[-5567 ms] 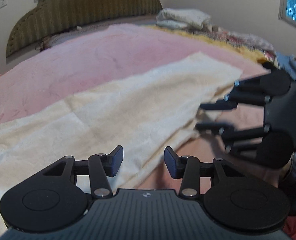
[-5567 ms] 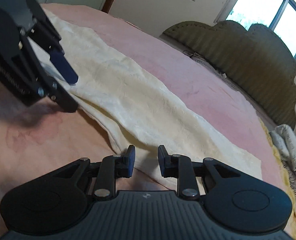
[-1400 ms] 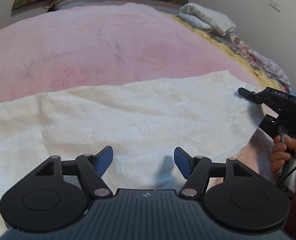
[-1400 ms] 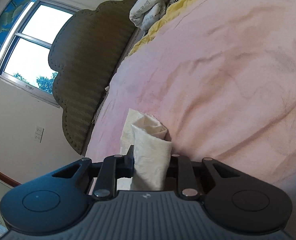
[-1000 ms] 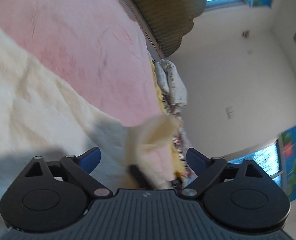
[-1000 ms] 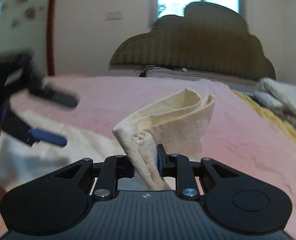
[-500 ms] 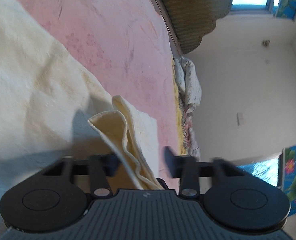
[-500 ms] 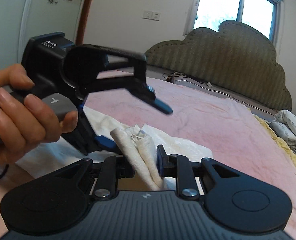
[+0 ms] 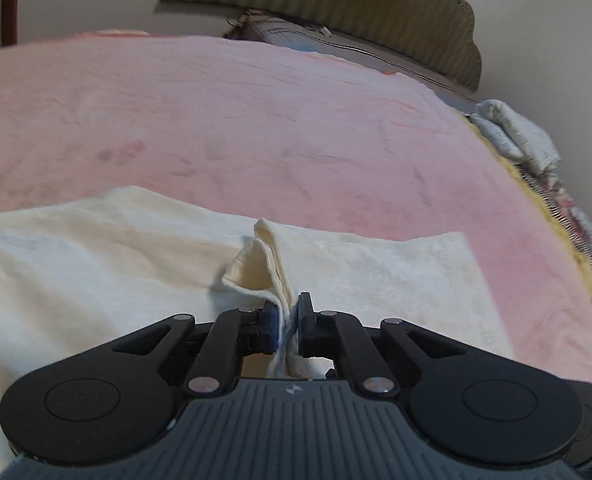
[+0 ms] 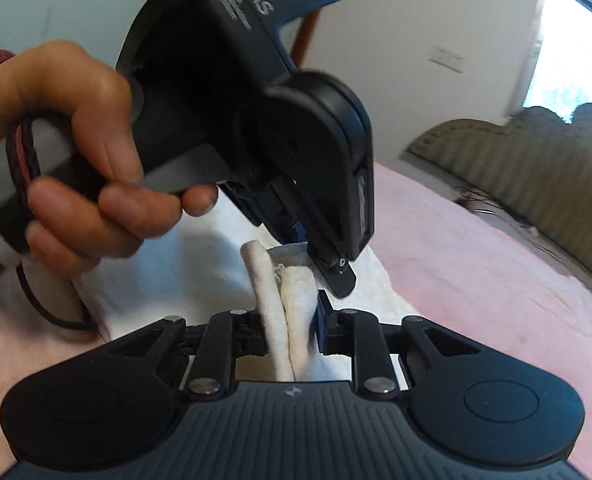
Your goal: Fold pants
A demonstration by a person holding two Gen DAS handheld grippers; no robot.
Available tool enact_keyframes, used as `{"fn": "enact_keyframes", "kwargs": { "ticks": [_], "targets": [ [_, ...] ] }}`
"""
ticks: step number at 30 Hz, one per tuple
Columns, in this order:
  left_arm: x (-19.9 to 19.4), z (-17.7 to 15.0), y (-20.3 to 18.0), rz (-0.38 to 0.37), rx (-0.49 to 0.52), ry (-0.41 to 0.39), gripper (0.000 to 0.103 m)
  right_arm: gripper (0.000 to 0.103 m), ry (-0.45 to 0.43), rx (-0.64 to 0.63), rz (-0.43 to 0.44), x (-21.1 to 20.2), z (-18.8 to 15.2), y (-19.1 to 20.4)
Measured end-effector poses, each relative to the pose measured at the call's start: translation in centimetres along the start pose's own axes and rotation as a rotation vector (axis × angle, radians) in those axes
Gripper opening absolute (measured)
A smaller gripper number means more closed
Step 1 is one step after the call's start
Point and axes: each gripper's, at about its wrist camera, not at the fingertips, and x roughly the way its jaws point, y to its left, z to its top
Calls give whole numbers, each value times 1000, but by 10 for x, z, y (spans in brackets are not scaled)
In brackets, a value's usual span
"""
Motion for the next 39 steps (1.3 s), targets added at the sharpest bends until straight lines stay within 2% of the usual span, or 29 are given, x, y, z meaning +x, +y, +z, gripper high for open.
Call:
{"fn": "enact_keyframes", "kwargs": {
  "ticks": [3, 4, 6, 8, 10, 12, 14, 16, 19, 22, 26, 29, 30, 32, 34, 39],
  "targets": [
    [-2, -9, 11, 28, 35, 9, 12, 21, 1, -47, -10, 13, -1, 18],
    [-3, -12, 16, 32, 29, 21, 25, 21, 17, -65, -16, 16, -3, 22],
    [-6, -14, 26, 53, -8, 12, 38, 37, 71, -112, -3, 20, -6, 36],
    [-16, -17, 35, 110, -24, -18, 42, 42, 59, -163, 2, 6, -10, 44],
    [-25, -18, 44, 159, -39, -38, 42, 43, 46, -140, 80, -14, -10, 39],
    [-35, -17, 52, 165, -80, -41, 42, 44, 4, -46, 190, -36, -8, 23],
    [-42, -16, 57, 143, -128, -38, 43, 44, -37, 29, 221, -51, -6, 10],
    [-48, -17, 59, 104, -179, -24, 43, 44, -56, 43, 161, -60, -10, 7],
    [-54, -19, 60, 37, -232, -4, 44, 44, 32, -58, 63, -38, -19, 7],
    [-60, -22, 60, -4, -267, 4, 46, 43, 65, -100, 61, -31, -27, 16],
    [-62, -25, 64, -77, -345, 26, 51, 42, 72, -189, -42, -25, -33, 26],
    [-61, -27, 64, -142, -394, 50, 54, 40, 57, -153, -31, -15, -25, 28],
    [-60, -28, 64, -170, -411, 64, 55, 28, 63, -147, -10, -7, -21, 31],
    [-57, -30, 65, -228, -447, 98, 56, 16, 60, -138, 5, -7, -21, 30],
    [-53, -32, 66, -278, -479, 126, 57, 13, 43, -112, 11, -9, -17, 24],
    [-29, -36, 68, -368, -579, 199, 58, 12, -5, 110, 88, -30, -14, -13]
  ]
}}
